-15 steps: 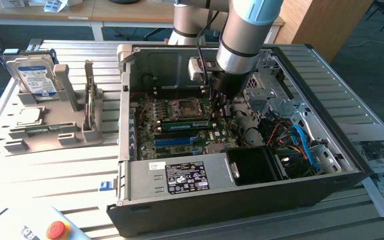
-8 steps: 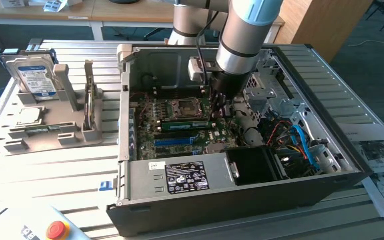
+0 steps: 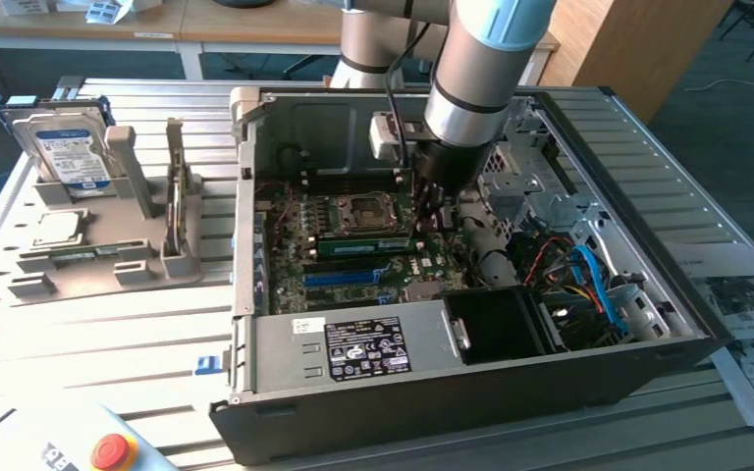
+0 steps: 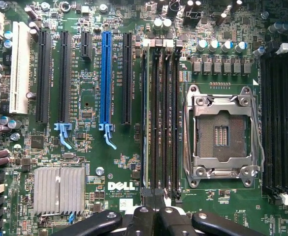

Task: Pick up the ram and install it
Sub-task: 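Press down the ram until it locks into place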

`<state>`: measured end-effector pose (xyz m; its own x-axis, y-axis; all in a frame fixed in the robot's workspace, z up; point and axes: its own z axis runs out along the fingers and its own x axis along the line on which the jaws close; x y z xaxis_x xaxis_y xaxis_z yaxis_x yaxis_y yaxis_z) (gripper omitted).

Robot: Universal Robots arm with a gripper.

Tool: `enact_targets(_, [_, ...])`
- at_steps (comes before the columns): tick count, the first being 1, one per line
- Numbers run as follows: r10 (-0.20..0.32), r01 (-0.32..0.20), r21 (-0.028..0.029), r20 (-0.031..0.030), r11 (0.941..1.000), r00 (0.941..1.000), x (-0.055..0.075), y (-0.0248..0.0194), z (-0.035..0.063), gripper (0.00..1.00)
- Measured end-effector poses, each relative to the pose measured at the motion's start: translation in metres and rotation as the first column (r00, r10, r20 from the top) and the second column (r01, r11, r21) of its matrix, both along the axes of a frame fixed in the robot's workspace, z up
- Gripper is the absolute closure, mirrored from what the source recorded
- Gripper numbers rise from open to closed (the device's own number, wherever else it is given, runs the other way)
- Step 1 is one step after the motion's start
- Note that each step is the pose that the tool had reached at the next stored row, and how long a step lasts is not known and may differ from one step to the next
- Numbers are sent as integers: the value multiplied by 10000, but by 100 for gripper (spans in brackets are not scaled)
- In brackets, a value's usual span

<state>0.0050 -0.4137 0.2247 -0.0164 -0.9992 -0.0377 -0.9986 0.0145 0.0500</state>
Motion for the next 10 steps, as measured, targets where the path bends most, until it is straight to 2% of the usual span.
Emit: enact_targets(10, [0,0,1,1,10000,10000,0,0,-3,90])
